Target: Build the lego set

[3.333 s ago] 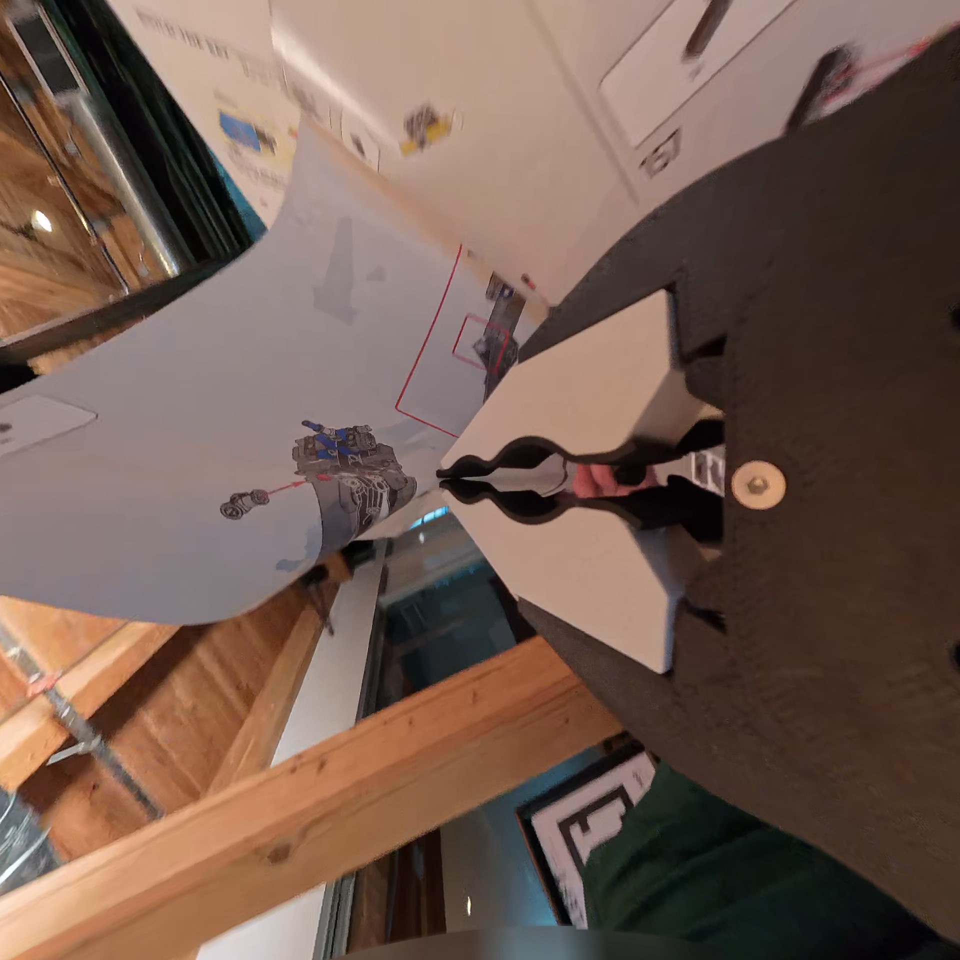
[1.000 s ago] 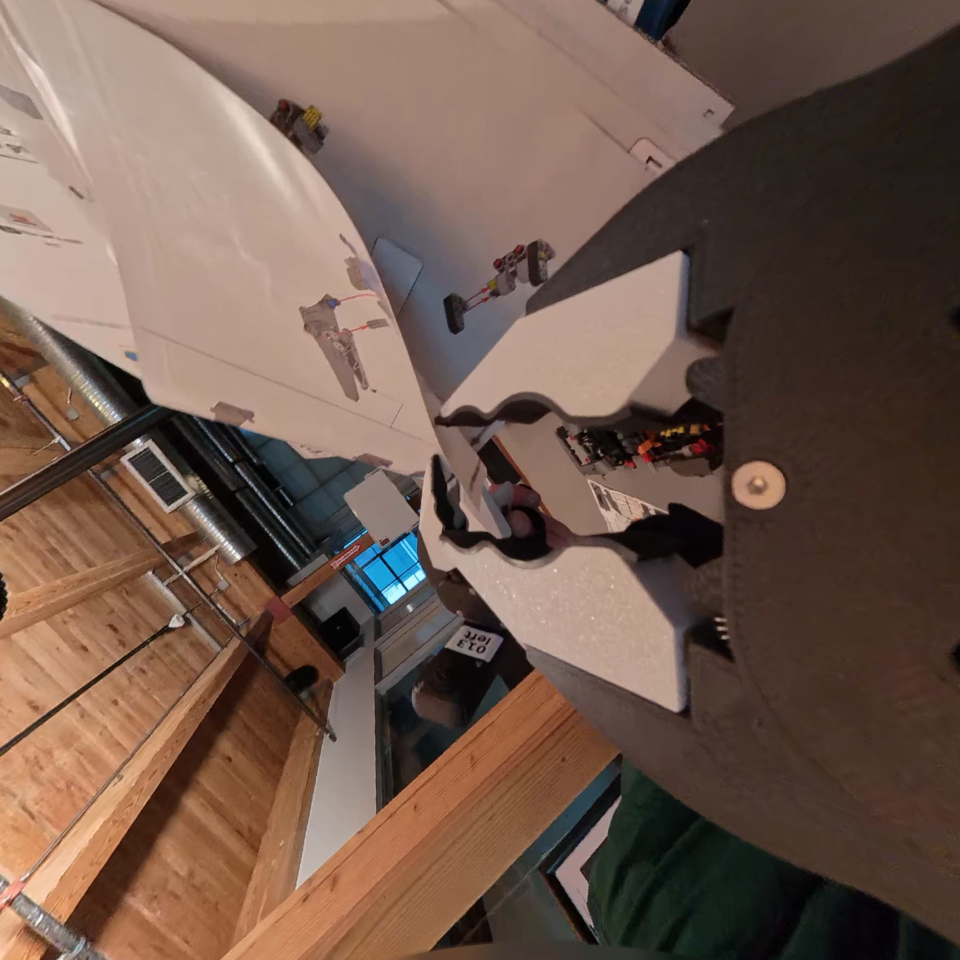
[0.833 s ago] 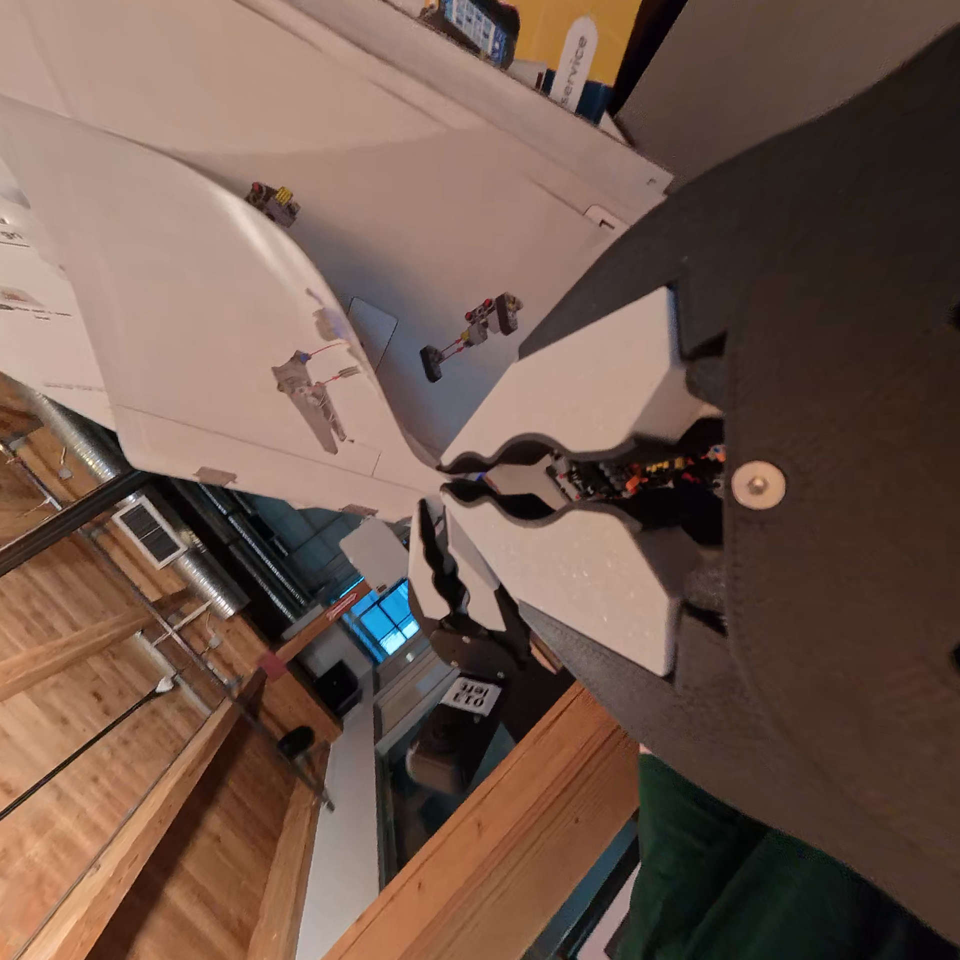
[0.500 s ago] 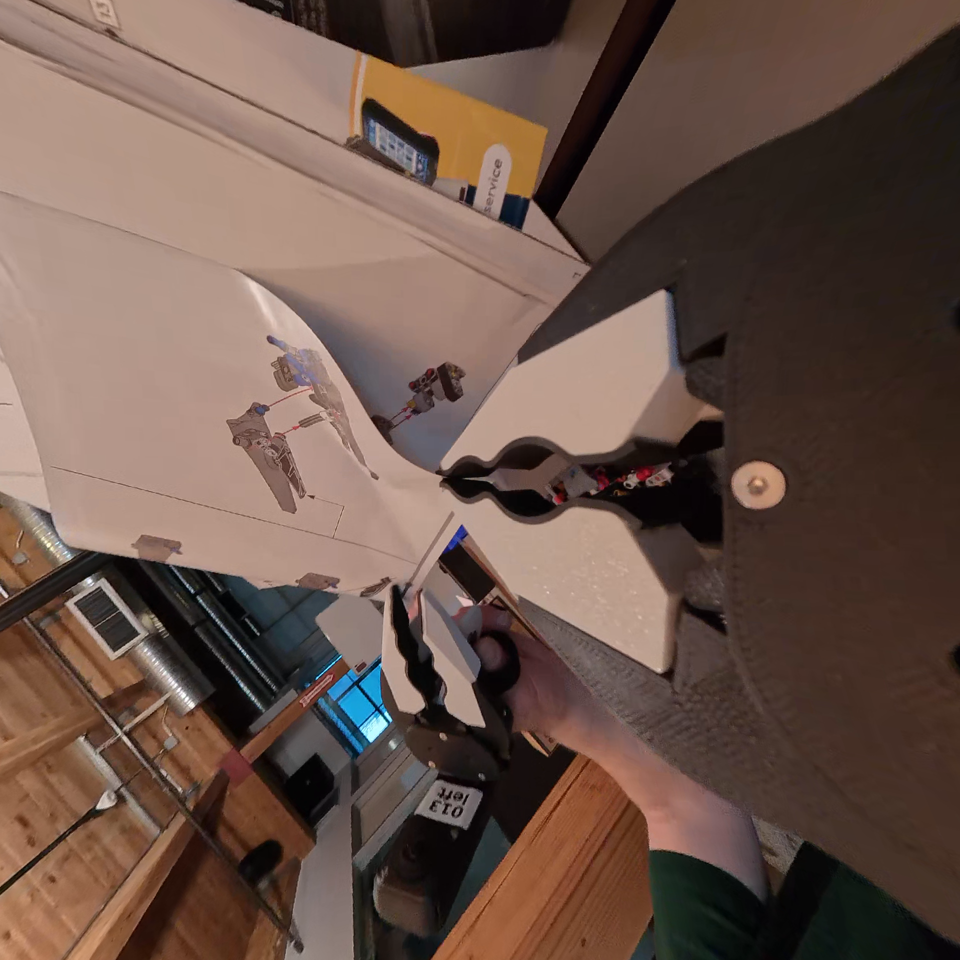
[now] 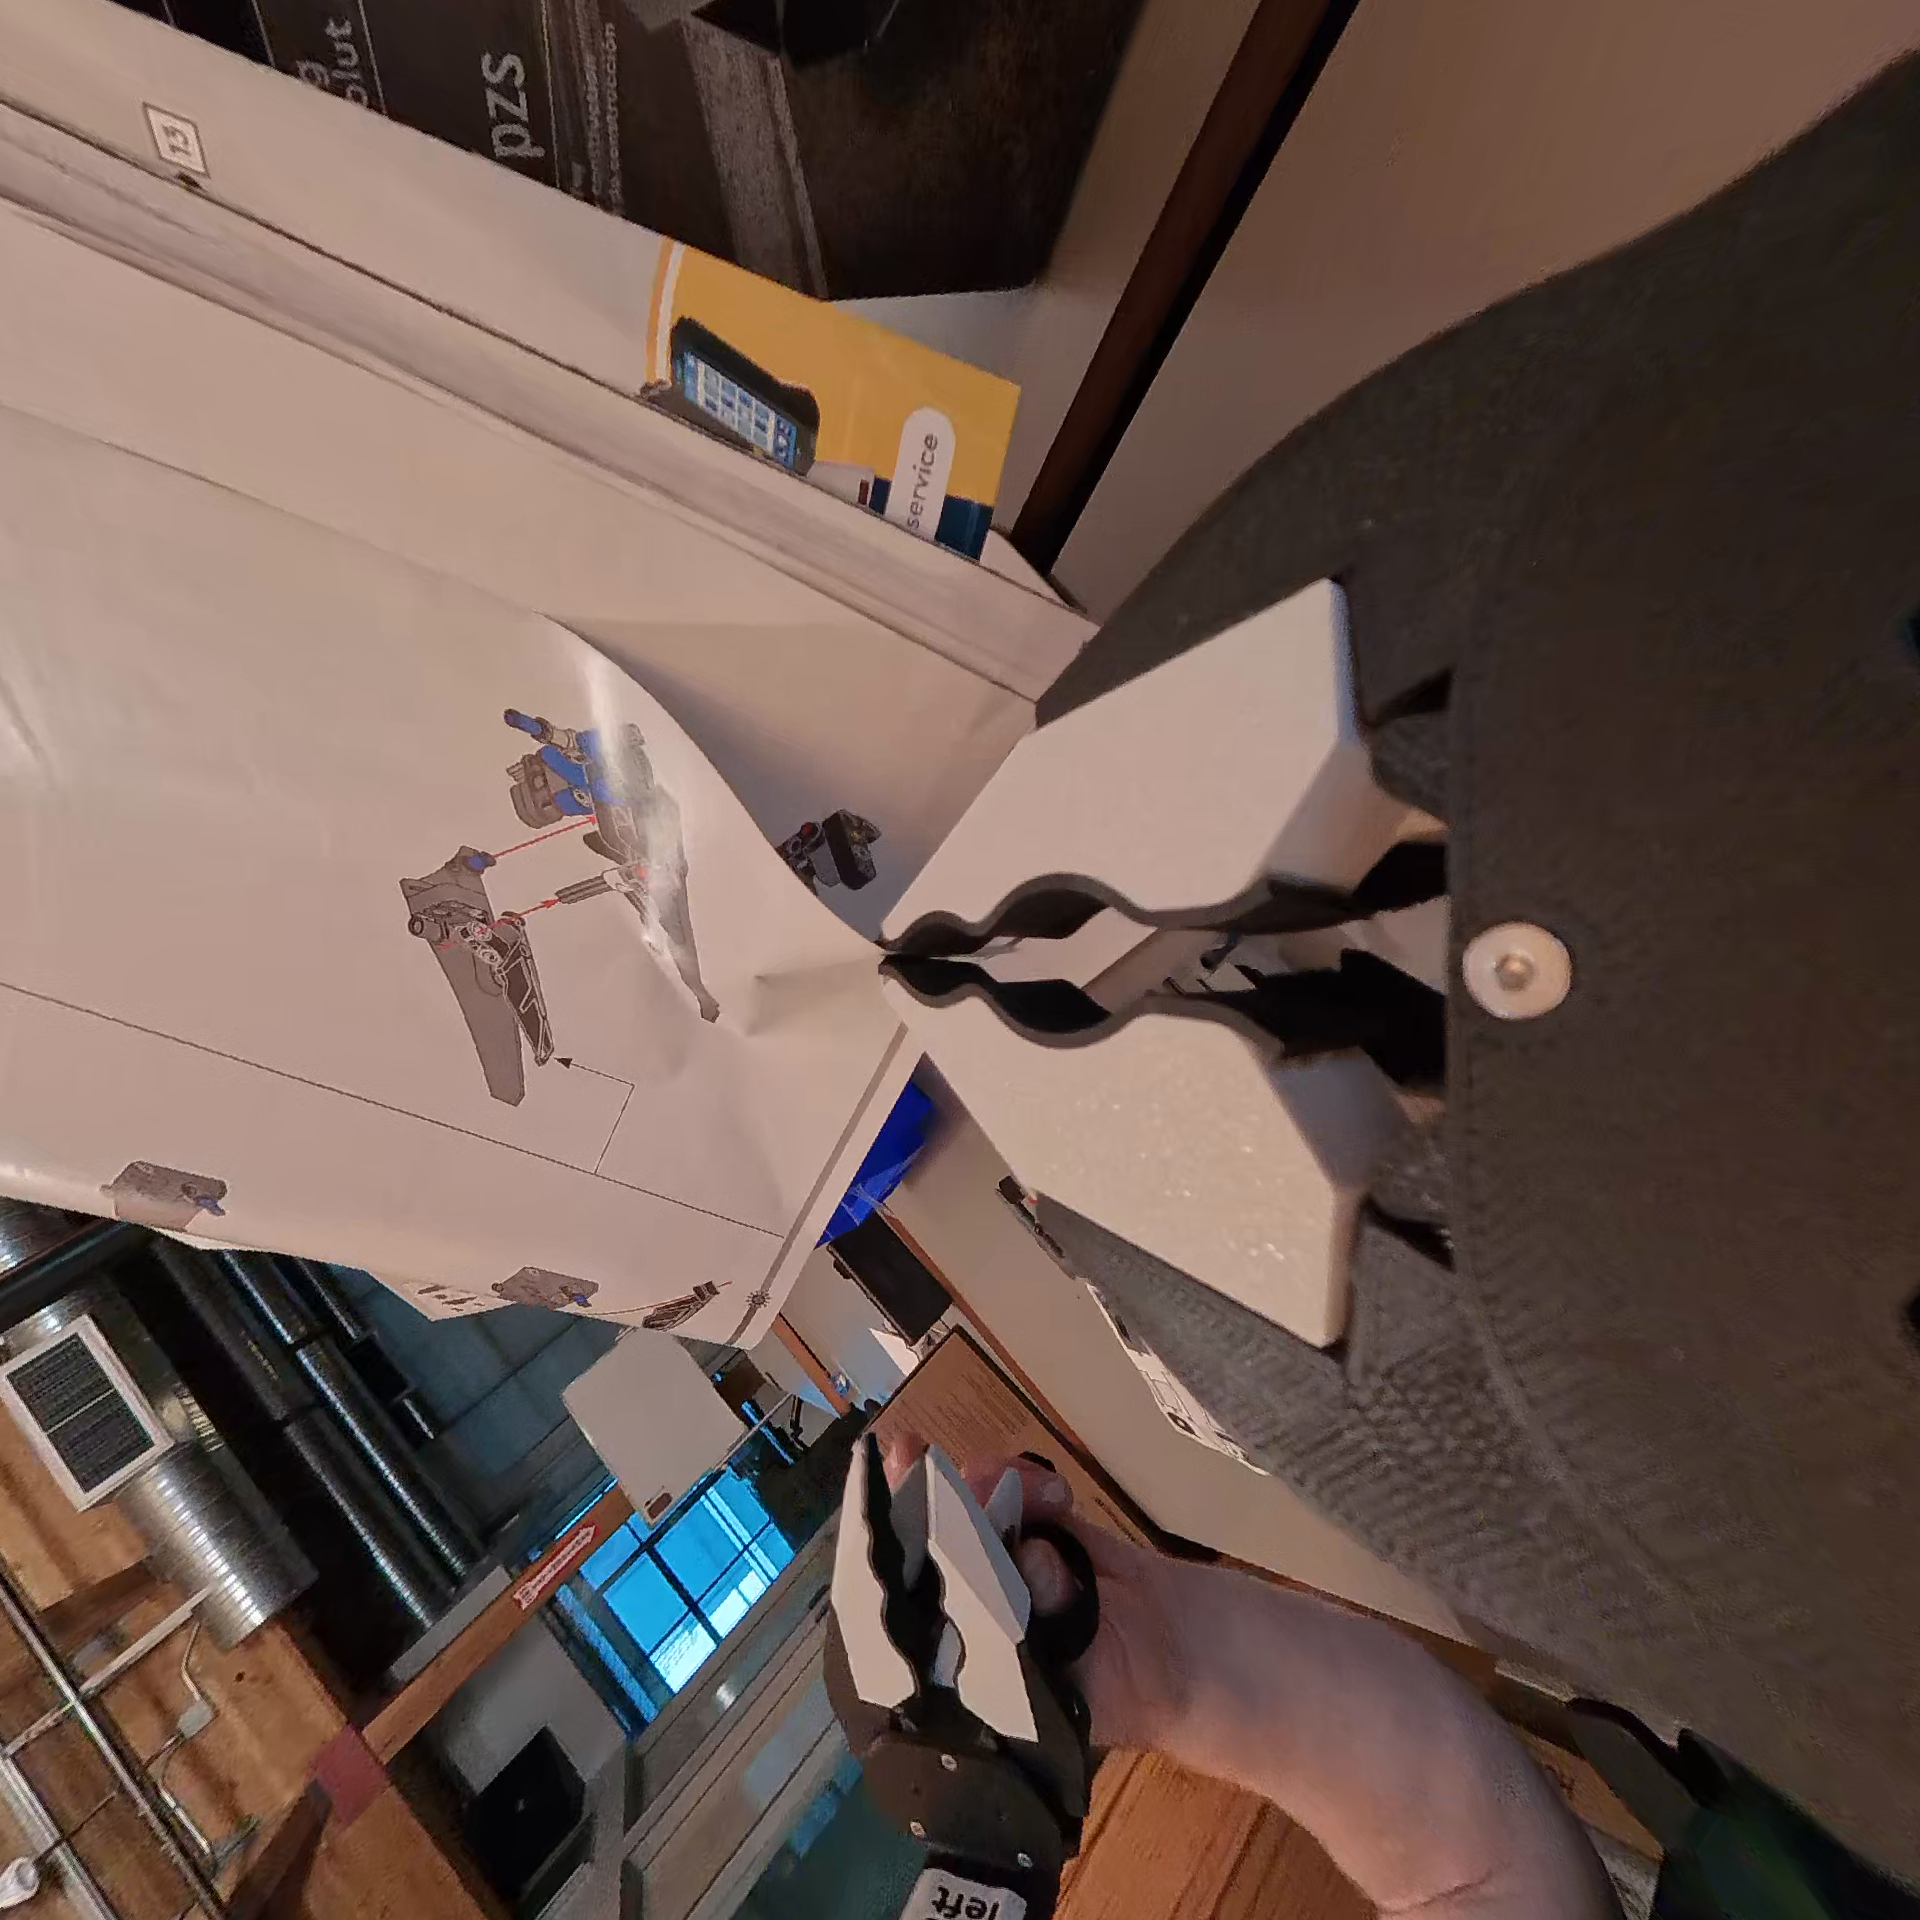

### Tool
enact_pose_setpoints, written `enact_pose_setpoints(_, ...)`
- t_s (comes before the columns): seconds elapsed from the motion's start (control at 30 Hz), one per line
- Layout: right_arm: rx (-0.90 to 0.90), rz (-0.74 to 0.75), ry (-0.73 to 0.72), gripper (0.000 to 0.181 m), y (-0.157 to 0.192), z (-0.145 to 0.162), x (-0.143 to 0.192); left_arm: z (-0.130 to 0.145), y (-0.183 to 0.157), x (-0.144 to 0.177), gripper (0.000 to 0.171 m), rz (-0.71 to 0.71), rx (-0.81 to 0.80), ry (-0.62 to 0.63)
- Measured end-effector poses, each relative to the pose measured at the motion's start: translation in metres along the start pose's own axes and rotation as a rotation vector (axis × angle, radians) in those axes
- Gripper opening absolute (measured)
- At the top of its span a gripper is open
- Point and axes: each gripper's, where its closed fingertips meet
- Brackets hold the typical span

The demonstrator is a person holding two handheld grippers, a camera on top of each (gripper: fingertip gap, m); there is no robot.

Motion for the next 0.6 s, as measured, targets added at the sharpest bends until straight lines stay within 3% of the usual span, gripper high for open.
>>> enact_pose_setpoints(0.6,0.016,0.002,0.003,0.0,-0.003,-0.002,0.002,0.014,-0.024,0.037,0.02,0.033,0.048,0.041)
Point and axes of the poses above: each gripper's, where its closed fingertips meet, x back along the fingers, z out of its underside, y = z × x across the jaws, and after that the axes turned 1 degree about -x, right-handed
